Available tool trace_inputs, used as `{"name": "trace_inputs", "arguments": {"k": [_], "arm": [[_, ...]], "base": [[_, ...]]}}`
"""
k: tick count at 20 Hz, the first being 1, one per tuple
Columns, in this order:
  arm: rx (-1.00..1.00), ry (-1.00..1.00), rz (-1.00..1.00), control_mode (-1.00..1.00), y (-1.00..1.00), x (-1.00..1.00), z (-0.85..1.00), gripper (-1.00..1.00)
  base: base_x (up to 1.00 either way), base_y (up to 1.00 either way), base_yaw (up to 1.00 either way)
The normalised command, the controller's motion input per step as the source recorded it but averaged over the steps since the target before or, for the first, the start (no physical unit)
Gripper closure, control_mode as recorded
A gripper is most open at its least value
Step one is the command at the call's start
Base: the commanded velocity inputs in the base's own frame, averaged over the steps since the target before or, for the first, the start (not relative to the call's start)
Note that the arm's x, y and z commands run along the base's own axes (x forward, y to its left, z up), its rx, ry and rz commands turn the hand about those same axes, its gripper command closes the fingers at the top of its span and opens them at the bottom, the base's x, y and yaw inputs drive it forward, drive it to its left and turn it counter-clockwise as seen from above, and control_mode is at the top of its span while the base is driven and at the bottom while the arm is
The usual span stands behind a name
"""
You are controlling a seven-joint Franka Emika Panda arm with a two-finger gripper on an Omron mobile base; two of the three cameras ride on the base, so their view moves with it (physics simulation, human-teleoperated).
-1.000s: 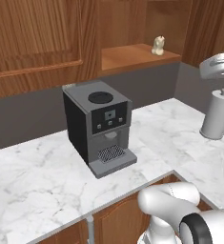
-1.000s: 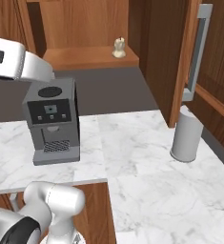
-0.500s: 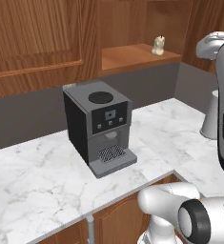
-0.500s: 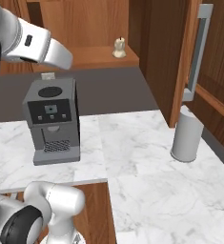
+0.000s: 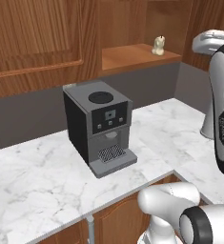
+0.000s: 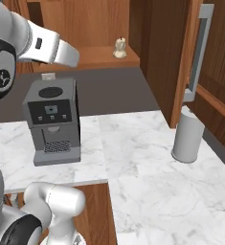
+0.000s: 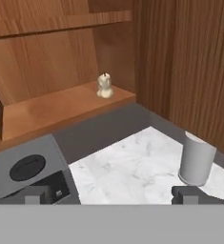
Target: Get the candle and the beer from the cabinet and move them to the dining counter.
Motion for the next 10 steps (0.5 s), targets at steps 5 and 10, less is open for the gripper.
{"name": "trace_inputs", "arguments": {"k": [5,10], "arm": [[0.0,-0.19,0.0,-1.0,-0.02,0.32,-0.21,-1.0],[0.02,-0.03,0.0,-1.0,0.0,0.48,-0.02,-1.0]], "base": [[0.0,0.0,0.0],[0.0,0.0,0.0]]}}
